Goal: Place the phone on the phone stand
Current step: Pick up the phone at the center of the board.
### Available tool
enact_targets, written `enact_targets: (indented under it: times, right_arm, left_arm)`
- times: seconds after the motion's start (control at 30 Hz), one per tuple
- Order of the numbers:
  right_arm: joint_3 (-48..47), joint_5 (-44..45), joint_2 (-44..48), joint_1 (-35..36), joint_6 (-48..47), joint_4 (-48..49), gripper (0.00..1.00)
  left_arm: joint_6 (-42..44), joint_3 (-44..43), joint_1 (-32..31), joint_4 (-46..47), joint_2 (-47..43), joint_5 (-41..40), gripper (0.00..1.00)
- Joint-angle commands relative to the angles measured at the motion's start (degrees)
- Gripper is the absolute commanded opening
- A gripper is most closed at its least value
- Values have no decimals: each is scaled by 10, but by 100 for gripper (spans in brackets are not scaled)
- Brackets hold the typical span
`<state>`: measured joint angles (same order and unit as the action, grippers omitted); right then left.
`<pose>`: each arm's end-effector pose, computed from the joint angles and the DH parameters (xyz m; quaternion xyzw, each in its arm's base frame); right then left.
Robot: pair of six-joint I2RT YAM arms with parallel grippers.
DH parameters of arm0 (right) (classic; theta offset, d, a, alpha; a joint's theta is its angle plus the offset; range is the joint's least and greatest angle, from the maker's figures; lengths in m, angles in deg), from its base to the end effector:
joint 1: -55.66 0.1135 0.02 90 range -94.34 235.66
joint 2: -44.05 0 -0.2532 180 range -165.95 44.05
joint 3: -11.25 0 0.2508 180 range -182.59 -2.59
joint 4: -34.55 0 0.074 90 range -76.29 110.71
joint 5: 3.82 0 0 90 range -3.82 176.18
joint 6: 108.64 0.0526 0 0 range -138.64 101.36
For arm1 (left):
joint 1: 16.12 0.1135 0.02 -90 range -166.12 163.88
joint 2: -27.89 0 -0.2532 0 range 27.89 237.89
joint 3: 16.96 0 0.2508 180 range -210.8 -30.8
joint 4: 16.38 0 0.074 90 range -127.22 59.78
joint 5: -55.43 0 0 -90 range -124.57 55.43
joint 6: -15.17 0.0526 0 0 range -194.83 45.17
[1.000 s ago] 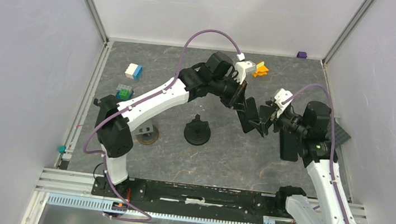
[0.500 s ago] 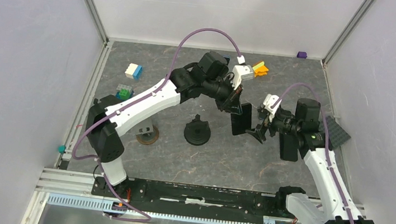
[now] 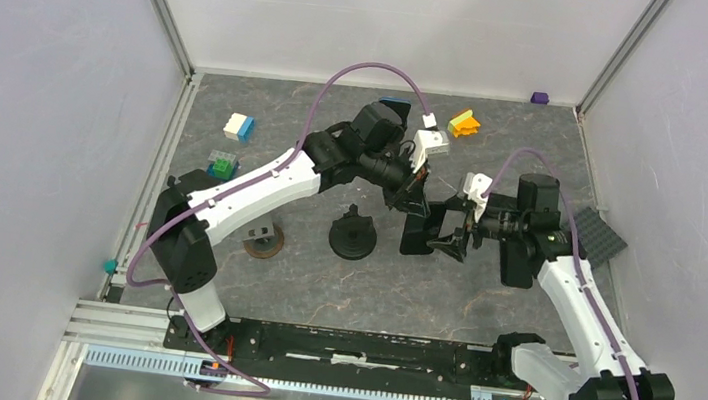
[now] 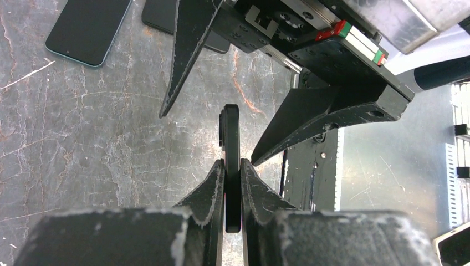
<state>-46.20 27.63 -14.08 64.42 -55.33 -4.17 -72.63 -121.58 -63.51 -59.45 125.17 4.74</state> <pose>0.2061 0.0772 0.2612 -0.4974 0.6467 0.3391 0.4684 0.2422 -0.3125 0.3297 0.4907 0.6965 -0.4414 0.2815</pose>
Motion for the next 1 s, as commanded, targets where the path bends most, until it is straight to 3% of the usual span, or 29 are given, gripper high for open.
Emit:
enact_targets:
  times: [0.0,0.2,0.43,0.5,0.63,0.77,0.97]
  right_arm:
    - [10,-34,-14,6,56,66,89]
    - [23,-52,-43,6,71,82,74]
    - [25,-77,-49,6,68,77,45]
    - [24,-79,-46,6,62,70,35]
    - [24,-72,-44,6,54,58,1]
    - [27,-74,-41,6,48,57,0]
    - [21,-85,-43,6,41,51,0]
  left_arm:
    - [-43,1,-3,77,-19,17,2]
    - [-61,11,-3,101,-18,31,2]
    - [-55,34,-3,117,-30,37,2]
    - [-51,39,-3,120,-31,39,2]
    - [-27,48,-3,116,-33,55,2]
    - [23,53,-7,101,-32,68,4]
    - [127,34,-22,34,-21,59,33]
